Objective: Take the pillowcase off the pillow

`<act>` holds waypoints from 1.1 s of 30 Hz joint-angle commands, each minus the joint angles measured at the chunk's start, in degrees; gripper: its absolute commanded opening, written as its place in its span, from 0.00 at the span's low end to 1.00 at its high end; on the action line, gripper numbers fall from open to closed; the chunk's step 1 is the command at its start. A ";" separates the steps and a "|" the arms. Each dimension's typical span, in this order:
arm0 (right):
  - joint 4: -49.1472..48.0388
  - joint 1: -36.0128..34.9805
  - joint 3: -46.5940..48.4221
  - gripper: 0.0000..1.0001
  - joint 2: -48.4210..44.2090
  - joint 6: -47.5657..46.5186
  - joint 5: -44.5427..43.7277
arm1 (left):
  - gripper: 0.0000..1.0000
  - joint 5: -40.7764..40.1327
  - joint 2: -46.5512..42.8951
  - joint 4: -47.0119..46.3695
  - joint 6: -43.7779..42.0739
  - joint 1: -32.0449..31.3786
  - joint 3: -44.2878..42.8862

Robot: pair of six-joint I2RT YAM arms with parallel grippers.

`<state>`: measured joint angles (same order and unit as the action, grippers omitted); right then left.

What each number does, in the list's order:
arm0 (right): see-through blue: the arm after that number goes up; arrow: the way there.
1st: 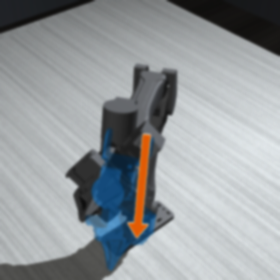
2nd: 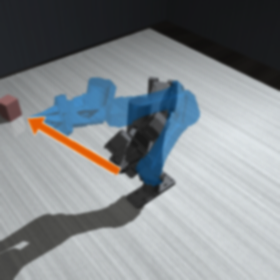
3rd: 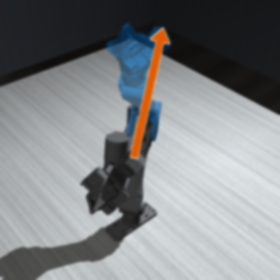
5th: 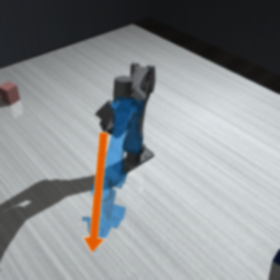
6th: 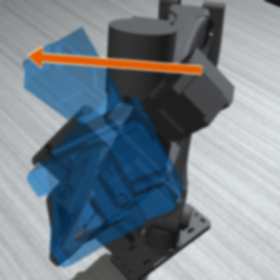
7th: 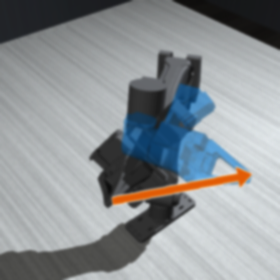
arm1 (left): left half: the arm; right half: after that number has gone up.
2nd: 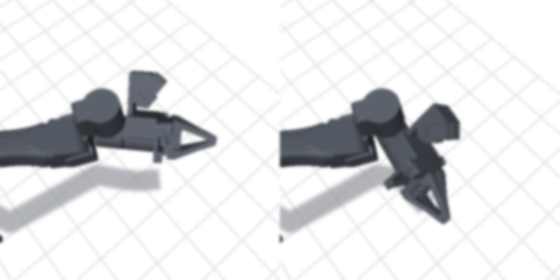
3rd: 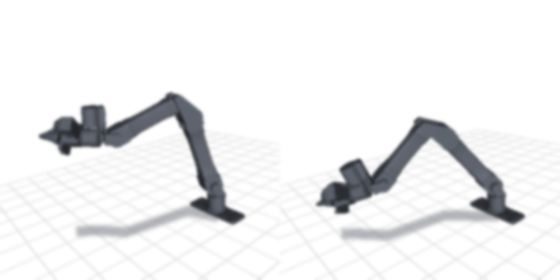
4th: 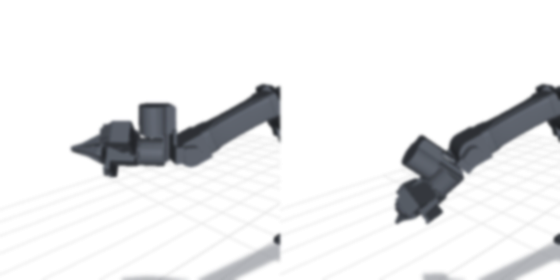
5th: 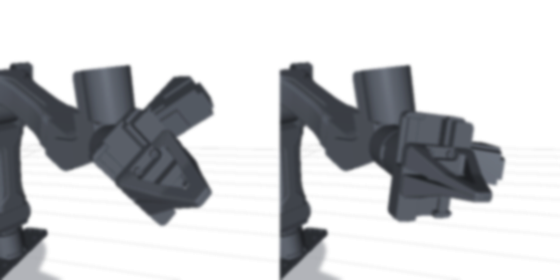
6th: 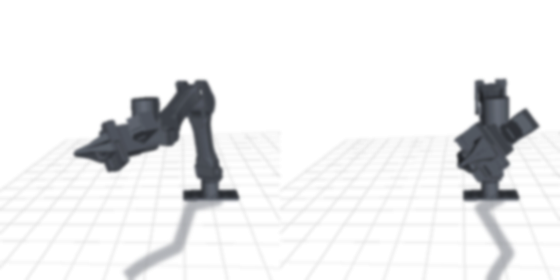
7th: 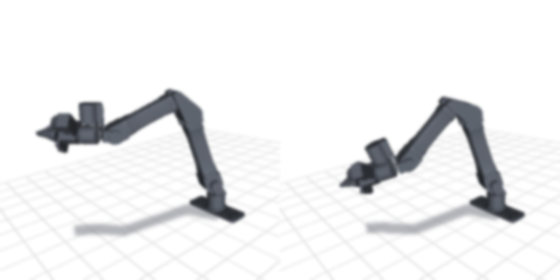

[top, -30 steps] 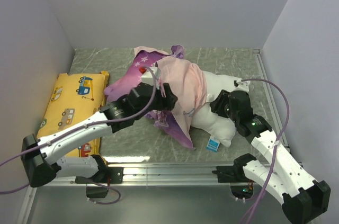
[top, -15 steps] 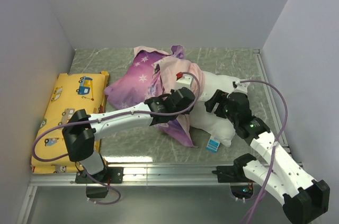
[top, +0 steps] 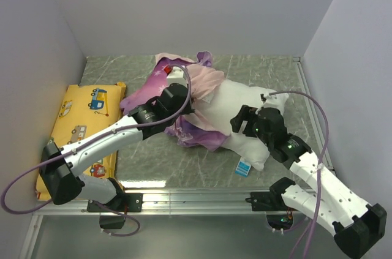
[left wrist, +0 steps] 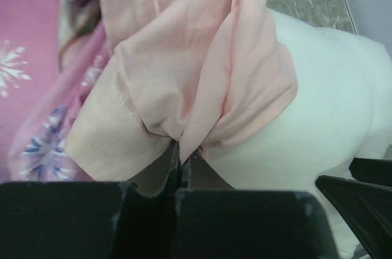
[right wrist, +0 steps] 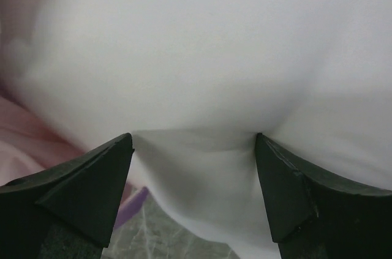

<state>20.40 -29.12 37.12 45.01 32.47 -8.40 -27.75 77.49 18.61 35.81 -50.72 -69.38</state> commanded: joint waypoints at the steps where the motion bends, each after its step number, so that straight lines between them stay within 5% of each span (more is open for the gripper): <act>1: 2.80 -5.14 5.50 0.88 3.75 -1.00 -5.03 | 0.00 3.14 0.81 -3.14 0.40 -0.26 1.27; 8: 3.06 -9.64 12.42 0.91 18.07 -1.00 -12.76 | 0.01 5.07 0.90 -4.90 0.13 -0.17 2.32; 11: 3.49 -9.63 15.42 0.85 24.93 -1.97 -15.92 | 0.00 4.81 1.52 -3.42 -0.56 0.18 1.71; 14: 6.92 -6.66 15.79 0.10 27.93 -1.45 -21.20 | 0.00 5.32 -0.05 -2.44 -0.48 4.47 3.37; 15: 7.10 -4.65 15.18 0.02 27.50 -1.36 -20.52 | 0.01 6.99 -2.15 -3.66 0.82 9.45 4.77; 18: 5.52 5.46 12.19 0.00 23.37 -2.14 -15.96 | 0.00 16.22 -4.63 -10.41 5.04 20.08 11.01; 24: 9.13 17.60 12.28 0.00 16.44 -5.13 -13.84 | 0.00 18.24 -6.29 -11.83 10.05 38.18 13.04; 27: 8.52 20.24 9.64 0.00 10.99 -5.75 -11.20 | 0.00 28.68 -7.01 -17.10 14.28 47.61 18.22; 31: 7.81 20.34 8.67 0.00 11.32 -5.13 -8.84 | 0.00 33.18 -3.58 -21.13 14.46 46.68 19.98; 33: 7.90 20.08 9.19 0.01 11.06 -5.05 -6.73 | 0.00 31.11 -2.53 -22.91 13.24 40.83 21.22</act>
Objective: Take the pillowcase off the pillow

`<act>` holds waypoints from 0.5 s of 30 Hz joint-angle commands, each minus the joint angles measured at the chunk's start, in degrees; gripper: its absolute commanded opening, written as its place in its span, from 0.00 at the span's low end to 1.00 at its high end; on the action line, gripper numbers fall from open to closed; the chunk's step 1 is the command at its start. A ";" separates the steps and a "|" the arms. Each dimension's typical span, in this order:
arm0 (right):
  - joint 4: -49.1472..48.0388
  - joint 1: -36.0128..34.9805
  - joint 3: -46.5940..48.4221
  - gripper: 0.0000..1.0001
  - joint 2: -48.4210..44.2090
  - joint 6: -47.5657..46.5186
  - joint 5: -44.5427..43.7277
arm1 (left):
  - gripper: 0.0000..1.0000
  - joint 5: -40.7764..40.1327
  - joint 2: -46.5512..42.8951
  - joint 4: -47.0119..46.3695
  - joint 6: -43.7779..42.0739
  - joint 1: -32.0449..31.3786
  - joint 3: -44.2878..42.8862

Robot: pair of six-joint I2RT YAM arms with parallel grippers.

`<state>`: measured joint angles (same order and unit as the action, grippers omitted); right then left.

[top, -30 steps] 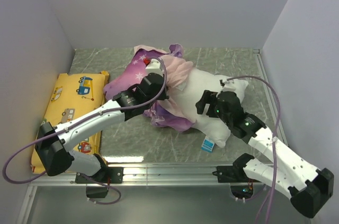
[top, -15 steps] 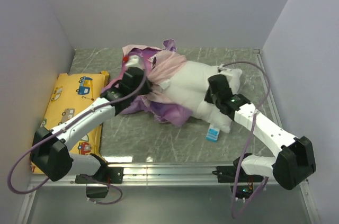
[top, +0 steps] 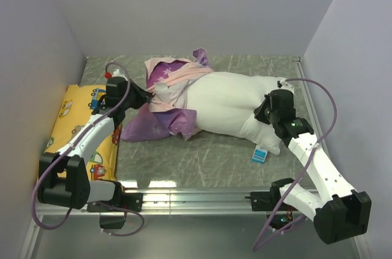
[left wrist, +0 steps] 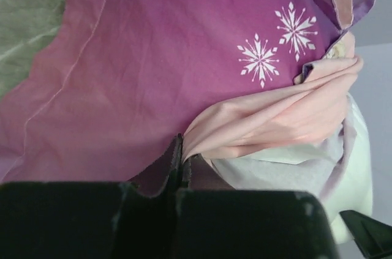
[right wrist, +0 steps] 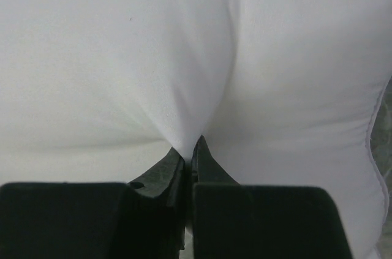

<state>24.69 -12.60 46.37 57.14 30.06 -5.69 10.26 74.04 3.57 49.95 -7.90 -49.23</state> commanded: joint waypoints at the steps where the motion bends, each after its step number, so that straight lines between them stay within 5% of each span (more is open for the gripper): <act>1: 3.44 3.20 0.73 0.08 -1.42 -2.73 -8.03 | 0.00 -8.57 1.54 -7.62 -1.52 -4.47 0.81; 2: 3.87 2.50 1.52 0.27 -2.12 -2.64 -6.89 | 0.01 -9.64 2.33 -7.70 -2.74 -6.67 0.72; 5: 6.76 -3.20 6.26 0.63 -4.41 -3.17 -9.75 | 0.00 -10.09 5.23 -9.10 -2.59 -12.04 0.98; 8: 10.19 -11.88 11.80 0.79 -5.99 -3.26 -14.94 | 0.00 -10.09 6.29 -10.42 -2.05 -14.42 2.21; 15: 8.01 -31.23 14.10 0.87 2.23 -2.56 -22.85 | 0.01 -13.16 6.55 -9.64 -3.02 -17.41 2.13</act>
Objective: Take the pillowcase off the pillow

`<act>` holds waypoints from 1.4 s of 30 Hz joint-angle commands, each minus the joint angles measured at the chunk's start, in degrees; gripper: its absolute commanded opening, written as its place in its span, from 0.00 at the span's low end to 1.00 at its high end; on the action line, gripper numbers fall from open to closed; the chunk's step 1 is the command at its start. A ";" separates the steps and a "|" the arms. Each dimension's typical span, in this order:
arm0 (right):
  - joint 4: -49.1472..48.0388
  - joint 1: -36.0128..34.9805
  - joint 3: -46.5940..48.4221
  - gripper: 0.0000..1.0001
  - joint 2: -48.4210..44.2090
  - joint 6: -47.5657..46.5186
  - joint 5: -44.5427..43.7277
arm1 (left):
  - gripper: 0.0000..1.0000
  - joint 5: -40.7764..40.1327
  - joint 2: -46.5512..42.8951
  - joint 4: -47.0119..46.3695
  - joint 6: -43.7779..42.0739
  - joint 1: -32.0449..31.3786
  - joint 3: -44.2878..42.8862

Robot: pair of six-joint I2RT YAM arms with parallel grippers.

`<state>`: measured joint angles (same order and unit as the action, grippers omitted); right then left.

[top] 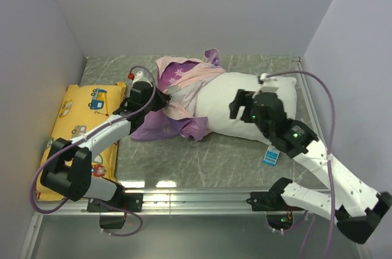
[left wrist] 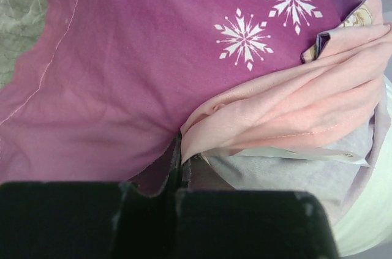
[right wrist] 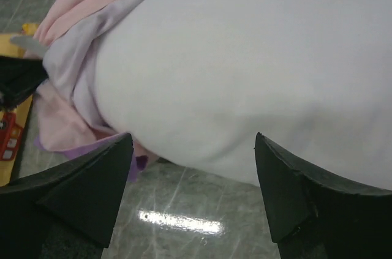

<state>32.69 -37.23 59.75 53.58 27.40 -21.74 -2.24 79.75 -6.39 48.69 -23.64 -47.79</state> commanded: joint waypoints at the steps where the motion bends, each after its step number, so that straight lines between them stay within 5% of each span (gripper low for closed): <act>1: -0.51 -8.45 0.81 0.88 7.83 0.55 -7.44 | 0.00 -0.92 1.02 0.68 -2.01 -1.85 0.16; 9: -4.90 -10.67 -0.24 0.96 28.32 4.15 -10.70 | 0.01 -3.20 -0.02 4.10 -5.09 -3.17 -0.37; 12: -8.60 -9.26 -2.44 0.78 28.42 4.33 -7.19 | 0.00 -4.87 -2.04 6.30 -6.85 -3.17 -0.99; 13: -8.87 -9.09 -2.09 0.65 28.59 4.24 -6.66 | 0.01 -5.57 -2.40 6.31 -7.46 -3.17 -1.69; 14: -8.17 -9.17 -1.57 0.35 28.86 4.16 -6.30 | 0.03 -5.49 -2.75 8.65 -8.42 -3.17 -2.04; 15: -7.73 -9.17 -0.95 0.26 29.03 4.24 -6.04 | 0.09 -4.97 -3.19 9.11 -8.95 -3.17 -2.57; 17: -7.20 -9.17 0.10 0.11 28.77 4.07 -5.51 | 0.47 -4.44 -3.89 9.64 -10.36 -3.78 -3.80; 20: -7.46 -9.00 0.72 0.01 26.06 3.89 -3.84 | 0.70 -6.89 -7.75 10.70 -12.03 -7.63 -4.85; 31: -3.51 -8.12 8.45 0.00 22.44 2.92 -1.20 | 0.80 -19.20 -18.57 14.57 -6.51 -23.90 0.59; 39: -0.43 -8.12 13.02 0.00 20.86 2.92 -0.76 | 0.82 -23.50 -9.09 8.07 -2.37 -34.01 4.37; 40: 0.09 -8.12 13.20 0.00 20.60 2.92 -0.59 | 0.99 -24.90 -8.12 7.63 -1.76 -34.19 4.29; 42: 0.10 -8.12 13.29 0.00 19.46 2.84 0.37 | 0.99 -26.40 -5.13 7.01 -1.40 -34.54 3.24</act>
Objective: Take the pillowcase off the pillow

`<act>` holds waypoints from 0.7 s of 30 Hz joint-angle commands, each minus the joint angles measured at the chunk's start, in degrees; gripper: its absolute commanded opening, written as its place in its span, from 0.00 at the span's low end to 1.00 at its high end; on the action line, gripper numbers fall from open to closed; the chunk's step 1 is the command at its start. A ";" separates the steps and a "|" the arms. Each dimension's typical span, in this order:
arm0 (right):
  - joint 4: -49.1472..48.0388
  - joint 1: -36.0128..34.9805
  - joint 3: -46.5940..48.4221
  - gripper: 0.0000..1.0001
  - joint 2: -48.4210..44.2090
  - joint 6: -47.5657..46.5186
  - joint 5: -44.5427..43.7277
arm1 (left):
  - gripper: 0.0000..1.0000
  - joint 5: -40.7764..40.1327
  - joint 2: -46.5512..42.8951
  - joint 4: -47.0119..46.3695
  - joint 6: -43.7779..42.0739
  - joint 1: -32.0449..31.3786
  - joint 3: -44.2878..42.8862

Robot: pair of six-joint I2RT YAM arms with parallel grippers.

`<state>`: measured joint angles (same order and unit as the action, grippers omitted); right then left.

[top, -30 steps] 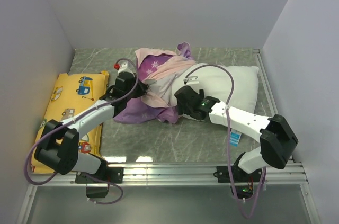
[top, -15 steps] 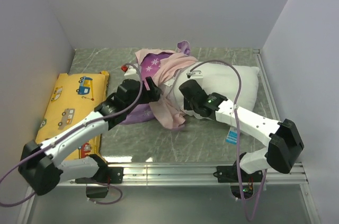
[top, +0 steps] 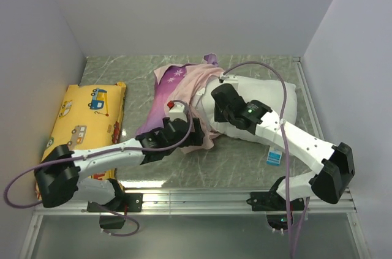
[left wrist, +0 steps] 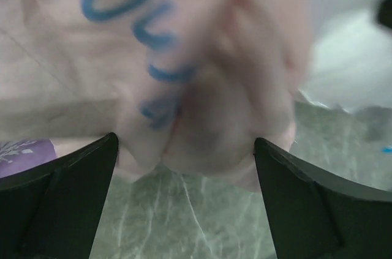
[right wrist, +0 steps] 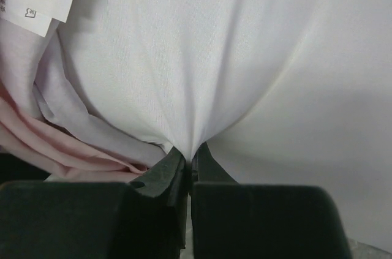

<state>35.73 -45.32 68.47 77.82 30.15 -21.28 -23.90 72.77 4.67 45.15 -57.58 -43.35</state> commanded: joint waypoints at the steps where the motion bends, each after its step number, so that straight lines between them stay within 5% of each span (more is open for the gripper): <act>1: -2.85 0.06 4.40 0.00 -5.22 0.08 0.09 | 0.99 -6.40 2.72 -3.70 2.84 -0.60 -1.82; 4: -1.80 -0.03 4.22 0.00 -6.89 -0.35 -0.43 | 0.99 -14.58 5.80 2.43 6.25 -0.60 -5.07; 6: -1.27 0.06 3.78 0.00 -8.21 -0.79 -0.87 | 0.87 -20.55 6.42 4.81 7.23 -0.51 -6.47; 7: -0.84 0.14 3.69 0.00 -8.65 -0.97 -1.13 | 0.59 -22.14 6.24 6.91 7.85 -0.43 -6.57; 10: -0.83 1.20 2.55 0.00 -10.84 -1.50 -0.61 | 0.01 -24.53 3.00 8.51 8.73 2.11 -4.99; 21: -2.68 8.49 -5.79 0.00 -18.76 -1.76 3.35 | 0.01 -12.24 -16.78 4.39 3.81 32.24 5.64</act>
<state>31.24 -41.47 63.44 64.29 30.46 -8.54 -26.87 58.30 6.66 51.11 -35.73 -39.59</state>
